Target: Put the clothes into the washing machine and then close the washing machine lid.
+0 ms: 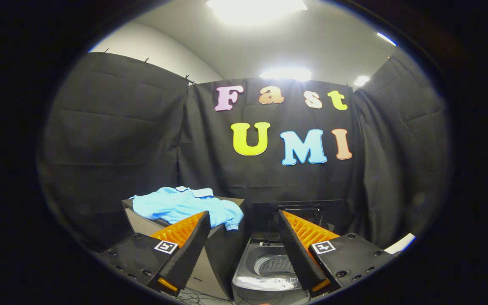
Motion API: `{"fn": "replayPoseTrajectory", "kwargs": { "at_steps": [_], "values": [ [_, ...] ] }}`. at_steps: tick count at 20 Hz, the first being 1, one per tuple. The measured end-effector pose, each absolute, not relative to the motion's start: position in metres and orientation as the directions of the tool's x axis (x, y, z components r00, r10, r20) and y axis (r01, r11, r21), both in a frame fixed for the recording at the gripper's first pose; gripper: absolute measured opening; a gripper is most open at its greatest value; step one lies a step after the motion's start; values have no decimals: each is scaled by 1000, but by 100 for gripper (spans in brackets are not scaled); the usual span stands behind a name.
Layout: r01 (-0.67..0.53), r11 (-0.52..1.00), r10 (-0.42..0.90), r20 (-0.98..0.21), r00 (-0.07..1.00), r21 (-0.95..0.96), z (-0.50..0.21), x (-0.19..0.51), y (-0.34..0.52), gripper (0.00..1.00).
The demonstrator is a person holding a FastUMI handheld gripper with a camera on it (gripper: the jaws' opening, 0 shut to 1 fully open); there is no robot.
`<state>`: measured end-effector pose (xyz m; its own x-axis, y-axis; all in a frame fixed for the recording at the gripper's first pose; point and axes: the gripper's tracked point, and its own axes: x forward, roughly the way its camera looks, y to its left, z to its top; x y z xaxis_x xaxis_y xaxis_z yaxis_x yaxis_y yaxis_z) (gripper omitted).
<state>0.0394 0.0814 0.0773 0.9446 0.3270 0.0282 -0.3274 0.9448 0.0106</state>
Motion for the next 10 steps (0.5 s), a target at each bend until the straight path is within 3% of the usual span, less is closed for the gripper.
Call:
{"fn": "replayPoseTrajectory", "kwargs": {
  "at_steps": [10],
  "values": [
    [-405,914,406,-23,914,26,100,81,161,98]
  ]
}}
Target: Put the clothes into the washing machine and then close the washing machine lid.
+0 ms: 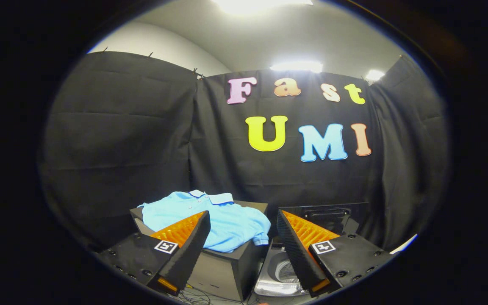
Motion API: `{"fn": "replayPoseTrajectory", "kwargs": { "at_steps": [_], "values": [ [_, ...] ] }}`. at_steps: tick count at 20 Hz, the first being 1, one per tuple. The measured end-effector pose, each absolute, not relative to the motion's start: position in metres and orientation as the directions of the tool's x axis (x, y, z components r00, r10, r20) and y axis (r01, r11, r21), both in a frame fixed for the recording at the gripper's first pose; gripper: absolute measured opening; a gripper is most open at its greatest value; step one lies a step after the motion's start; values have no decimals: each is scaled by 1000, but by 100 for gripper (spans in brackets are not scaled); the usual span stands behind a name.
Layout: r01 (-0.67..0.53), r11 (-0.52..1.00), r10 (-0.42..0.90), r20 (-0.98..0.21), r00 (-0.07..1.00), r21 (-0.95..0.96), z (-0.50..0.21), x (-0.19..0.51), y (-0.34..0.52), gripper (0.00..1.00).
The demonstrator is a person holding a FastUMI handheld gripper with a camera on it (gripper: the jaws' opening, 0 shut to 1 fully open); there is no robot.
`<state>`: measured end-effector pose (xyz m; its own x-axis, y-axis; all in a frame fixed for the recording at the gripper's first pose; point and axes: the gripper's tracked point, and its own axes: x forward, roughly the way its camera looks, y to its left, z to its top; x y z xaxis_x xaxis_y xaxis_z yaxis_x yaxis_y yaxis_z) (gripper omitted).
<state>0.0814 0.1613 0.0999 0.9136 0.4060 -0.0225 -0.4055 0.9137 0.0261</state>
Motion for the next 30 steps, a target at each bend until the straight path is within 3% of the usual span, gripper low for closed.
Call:
{"fn": "replayPoseTrajectory", "kwargs": {
  "at_steps": [17,30],
  "values": [
    [-551,834,529,-246,812,-27,96,143,298,99],
    [-619,785,539,-469,700,-22,52,190,371,99]
  ]
}}
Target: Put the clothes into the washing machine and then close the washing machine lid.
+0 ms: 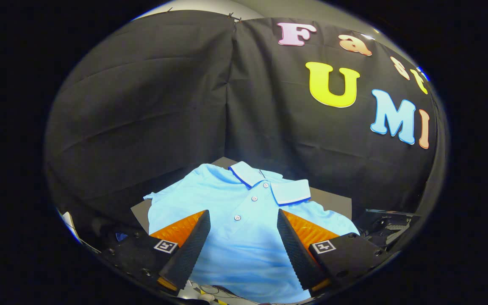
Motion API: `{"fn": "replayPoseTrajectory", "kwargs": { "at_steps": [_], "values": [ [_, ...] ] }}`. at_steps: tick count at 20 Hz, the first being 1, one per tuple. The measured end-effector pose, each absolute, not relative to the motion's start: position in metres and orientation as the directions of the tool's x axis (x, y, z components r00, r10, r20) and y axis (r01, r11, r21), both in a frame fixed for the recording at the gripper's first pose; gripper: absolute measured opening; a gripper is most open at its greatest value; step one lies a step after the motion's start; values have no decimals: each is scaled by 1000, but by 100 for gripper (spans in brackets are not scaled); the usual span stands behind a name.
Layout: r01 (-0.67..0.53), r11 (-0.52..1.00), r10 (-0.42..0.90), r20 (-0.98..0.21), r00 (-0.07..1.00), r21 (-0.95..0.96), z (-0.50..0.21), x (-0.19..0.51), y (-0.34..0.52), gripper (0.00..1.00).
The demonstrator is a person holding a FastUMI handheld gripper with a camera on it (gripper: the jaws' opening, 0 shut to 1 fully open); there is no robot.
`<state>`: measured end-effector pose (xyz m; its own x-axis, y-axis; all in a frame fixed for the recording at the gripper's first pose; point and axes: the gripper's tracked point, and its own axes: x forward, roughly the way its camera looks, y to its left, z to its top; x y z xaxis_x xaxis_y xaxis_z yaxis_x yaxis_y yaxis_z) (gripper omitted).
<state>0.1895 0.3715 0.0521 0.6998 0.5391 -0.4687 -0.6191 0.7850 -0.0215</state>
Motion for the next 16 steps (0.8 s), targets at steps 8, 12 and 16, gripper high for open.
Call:
{"fn": "replayPoseTrajectory", "kwargs": {
  "at_steps": [8,12,16],
  "values": [
    [-627,779,520,-583,624,24,26,208,392,99],
    [-639,770,486,-642,593,-8,6,212,393,99],
    [-633,773,492,-673,553,45,-3,212,395,98]
  ]
}}
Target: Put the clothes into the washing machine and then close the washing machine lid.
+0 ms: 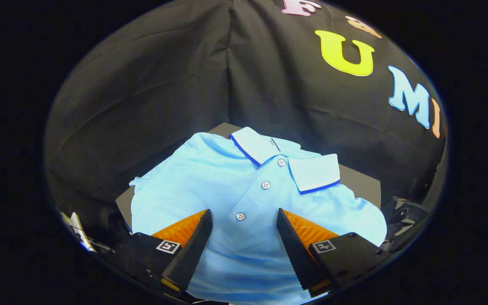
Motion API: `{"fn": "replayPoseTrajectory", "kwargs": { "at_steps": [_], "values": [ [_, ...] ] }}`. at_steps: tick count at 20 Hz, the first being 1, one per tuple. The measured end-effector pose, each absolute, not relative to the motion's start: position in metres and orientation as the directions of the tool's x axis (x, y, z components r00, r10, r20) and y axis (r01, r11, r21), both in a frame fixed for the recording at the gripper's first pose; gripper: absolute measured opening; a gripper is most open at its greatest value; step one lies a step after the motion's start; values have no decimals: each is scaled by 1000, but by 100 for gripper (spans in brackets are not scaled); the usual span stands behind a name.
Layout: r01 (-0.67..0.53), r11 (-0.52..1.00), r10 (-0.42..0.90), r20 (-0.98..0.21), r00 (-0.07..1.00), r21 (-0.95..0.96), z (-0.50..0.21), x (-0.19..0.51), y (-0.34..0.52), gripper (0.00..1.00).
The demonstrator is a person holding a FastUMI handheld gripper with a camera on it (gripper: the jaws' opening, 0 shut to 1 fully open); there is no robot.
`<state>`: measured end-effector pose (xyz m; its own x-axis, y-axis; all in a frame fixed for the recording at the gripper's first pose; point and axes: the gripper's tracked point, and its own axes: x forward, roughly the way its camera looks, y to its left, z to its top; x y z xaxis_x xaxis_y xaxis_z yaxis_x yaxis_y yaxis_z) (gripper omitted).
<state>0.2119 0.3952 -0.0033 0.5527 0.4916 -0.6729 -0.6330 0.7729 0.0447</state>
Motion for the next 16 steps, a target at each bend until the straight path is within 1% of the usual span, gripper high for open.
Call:
{"fn": "replayPoseTrajectory", "kwargs": {
  "at_steps": [1,2,4,8,10,11,12,13,16],
  "values": [
    [-625,779,486,-674,557,46,-4,216,394,97],
    [-624,780,484,-676,555,47,-3,216,393,91],
    [-627,778,481,-678,556,38,-3,215,393,86],
    [-613,788,491,-658,570,58,-5,214,397,62],
    [-626,778,506,-648,570,56,-6,214,399,50],
    [-608,790,502,-651,569,78,-8,214,399,44],
    [-607,790,507,-646,570,84,-3,214,398,19],
    [-609,789,506,-650,567,82,-3,215,397,19],
    [-581,805,519,-620,588,123,-2,216,398,2]
  ]
}}
